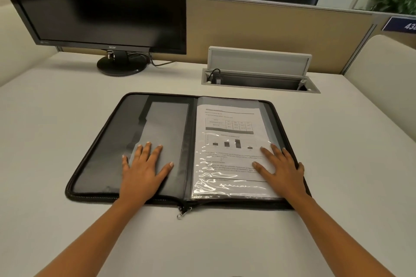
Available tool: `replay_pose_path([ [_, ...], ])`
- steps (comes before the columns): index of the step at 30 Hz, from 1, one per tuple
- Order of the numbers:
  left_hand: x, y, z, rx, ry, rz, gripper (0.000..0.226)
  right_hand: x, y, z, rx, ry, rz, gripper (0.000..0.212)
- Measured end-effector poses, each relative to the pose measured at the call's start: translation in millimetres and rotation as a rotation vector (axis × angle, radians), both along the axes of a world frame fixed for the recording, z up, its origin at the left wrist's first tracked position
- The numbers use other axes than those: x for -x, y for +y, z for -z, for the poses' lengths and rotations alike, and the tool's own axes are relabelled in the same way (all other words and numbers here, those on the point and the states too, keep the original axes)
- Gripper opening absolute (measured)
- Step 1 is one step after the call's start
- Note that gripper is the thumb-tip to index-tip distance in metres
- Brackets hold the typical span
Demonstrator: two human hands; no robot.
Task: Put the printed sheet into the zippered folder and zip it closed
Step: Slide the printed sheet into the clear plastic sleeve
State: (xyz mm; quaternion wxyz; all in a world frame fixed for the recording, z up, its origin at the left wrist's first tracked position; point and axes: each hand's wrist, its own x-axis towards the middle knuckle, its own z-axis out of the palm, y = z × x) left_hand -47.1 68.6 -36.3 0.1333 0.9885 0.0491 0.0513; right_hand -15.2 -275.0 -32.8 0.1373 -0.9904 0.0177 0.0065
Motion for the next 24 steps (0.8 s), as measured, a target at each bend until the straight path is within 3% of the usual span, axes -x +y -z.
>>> replay_pose_path([
  [8, -30, 8, -5, 0.1, -0.122, -0.037, 0.055, -28, 12, -4, -0.023, 0.006, 0.001, 0.063],
  [12, -32, 11, -8, 0.071, -0.222, -0.196, 0.056, -28, 14, -8, -0.068, -0.04, 0.041, 0.061],
  [19, -19, 49, -14, 0.067, 0.071, -0.527, 0.069, -6, 11, -13, -0.216, -0.233, 0.209, 0.051],
  [24, -9, 71, -17, 0.231, 0.006, -0.593, 0.068, 10, 15, -12, -0.204, -0.217, 0.289, 0.056],
])
